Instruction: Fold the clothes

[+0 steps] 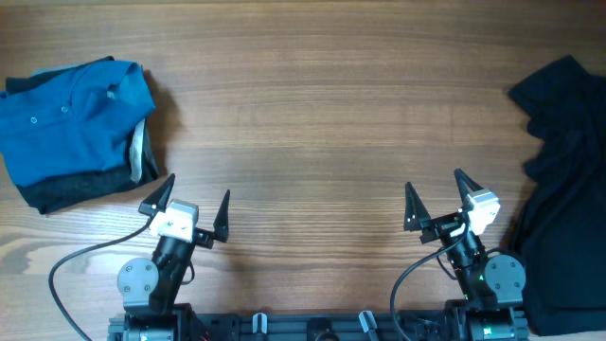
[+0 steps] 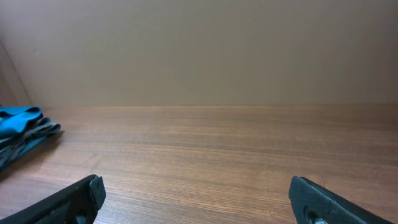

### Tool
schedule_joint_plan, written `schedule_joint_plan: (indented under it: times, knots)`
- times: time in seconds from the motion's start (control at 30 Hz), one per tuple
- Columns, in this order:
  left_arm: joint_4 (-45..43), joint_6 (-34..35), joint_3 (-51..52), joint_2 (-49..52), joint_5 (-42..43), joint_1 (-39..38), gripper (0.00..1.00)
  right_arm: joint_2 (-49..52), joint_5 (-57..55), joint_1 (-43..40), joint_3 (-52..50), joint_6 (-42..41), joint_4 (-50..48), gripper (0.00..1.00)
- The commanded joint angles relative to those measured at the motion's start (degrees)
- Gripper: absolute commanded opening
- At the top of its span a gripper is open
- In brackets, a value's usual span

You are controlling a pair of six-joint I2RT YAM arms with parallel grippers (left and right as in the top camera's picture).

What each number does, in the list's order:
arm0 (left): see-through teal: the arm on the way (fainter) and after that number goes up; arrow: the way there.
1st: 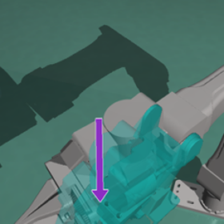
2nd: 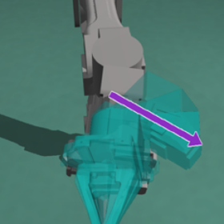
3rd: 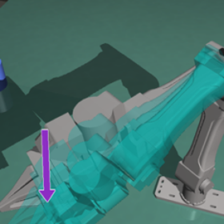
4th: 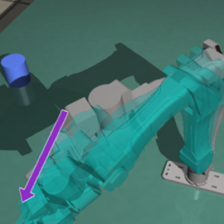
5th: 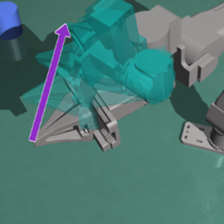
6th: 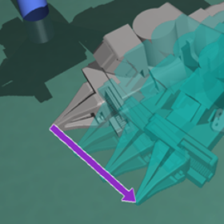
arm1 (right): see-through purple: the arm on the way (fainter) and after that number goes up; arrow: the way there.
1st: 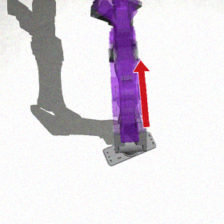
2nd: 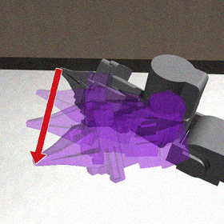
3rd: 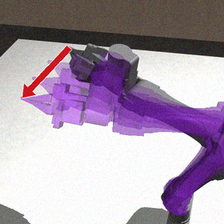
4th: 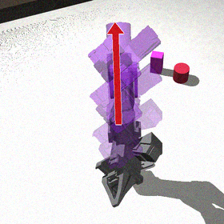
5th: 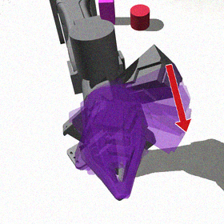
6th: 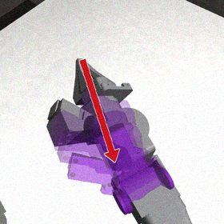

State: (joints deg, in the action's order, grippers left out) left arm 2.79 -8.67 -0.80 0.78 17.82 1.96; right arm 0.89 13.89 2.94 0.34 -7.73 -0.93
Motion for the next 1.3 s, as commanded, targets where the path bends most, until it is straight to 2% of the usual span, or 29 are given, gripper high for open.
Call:
schedule_joint_plan:
  times: [0.0, 0.07, 0.13, 0.23, 0.27, 0.3, 0.37, 0.5, 0.6, 0.7, 0.8, 0.87, 0.93, 1.03, 1.13, 1.17, 1.2, 1.27]
  knots:
    - [-4.61, -2.12, 0.46, -0.57, -0.63, -0.35, 1.00, 0.13, -0.52, 0.20, -0.02, -0.61, -0.20, 1.00]
    - [-4.72, -2.67, 0.46, -0.57, -0.59, -0.35, 1.00, 0.13, -0.57, 0.20, -0.02, -1.22, -0.28, 1.00]
    - [0.11, -2.71, 0.46, -0.57, -0.57, -0.35, 1.00, 0.13, -0.92, 0.20, -0.02, -1.44, -0.24, 1.00]
    - [-0.39, -2.64, 0.46, -0.50, -0.26, -0.35, 1.00, 0.35, -0.33, 0.20, -0.02, -1.42, -0.35, 1.00]
    - [-0.09, -1.05, 0.46, -0.44, 1.22, -0.35, 1.00, 0.37, 0.26, 0.22, -0.02, -1.73, -0.26, 1.00]
    - [-0.07, 4.33, 0.46, -0.26, 1.25, -0.35, 1.00, 0.50, 0.57, 0.20, -0.02, -3.34, -0.24, 1.00]
    - [-1.38, 7.91, 0.46, -0.26, 2.29, -0.35, 1.00, 0.50, 0.46, 0.20, -0.02, -5.14, -1.27, 1.00]
    - [-13.35, 20.37, -3.10, -0.26, 4.63, -0.35, 1.00, 0.50, 1.20, 0.20, 4.72, -10.80, -6.38, 1.00]
    - [-9.75, 20.74, -11.78, 1.49, 1.42, -0.35, 1.00, 3.80, 1.16, 0.20, 15.76, -10.32, -1.29, 1.00]
    - [-1.42, 21.42, -22.34, 10.14, 0.35, -0.35, 1.00, 17.57, 3.76, 0.20, 28.81, -13.84, 6.88, 1.00]
    - [10.40, 21.55, -38.93, 25.99, 0.07, -0.35, 1.00, 42.12, 9.90, 0.17, 47.19, -13.42, 17.88, 1.00]
    - [17.00, 21.55, -48.15, 35.54, 0.11, -0.35, 1.00, 55.65, 12.70, -0.46, 59.67, -13.31, 29.24, 1.00]
    - [26.49, 21.55, -59.82, 47.30, 0.11, -0.35, 1.00, 71.84, 14.91, -3.04, 76.56, -12.72, 45.05, 1.00]
    - [38.51, 21.57, -74.20, 62.14, 0.63, -0.35, 1.00, 89.48, 14.01, -7.19, 94.99, -0.04, 57.79, 1.00]
    - [43.25, 21.55, -79.52, 71.58, 2.69, -0.35, 1.00, 98.20, 11.67, -11.65, 98.75, 0.20, 56.28, 1.00]
    - [43.34, 21.53, -79.52, 72.67, 3.58, -0.35, 1.00, 99.93, 7.02, -12.98, 98.75, -0.42, 56.41, 1.00]
    - [43.36, 21.53, -79.49, 73.75, 4.81, -0.35, 1.00, 102.40, -0.76, -14.84, 98.75, -4.87, 57.61, 0.99]
    - [43.36, 21.55, -79.49, 74.51, 6.36, -0.35, 1.00, 106.33, -11.69, -18.03, 98.64, -11.76, 61.33, 0.92]
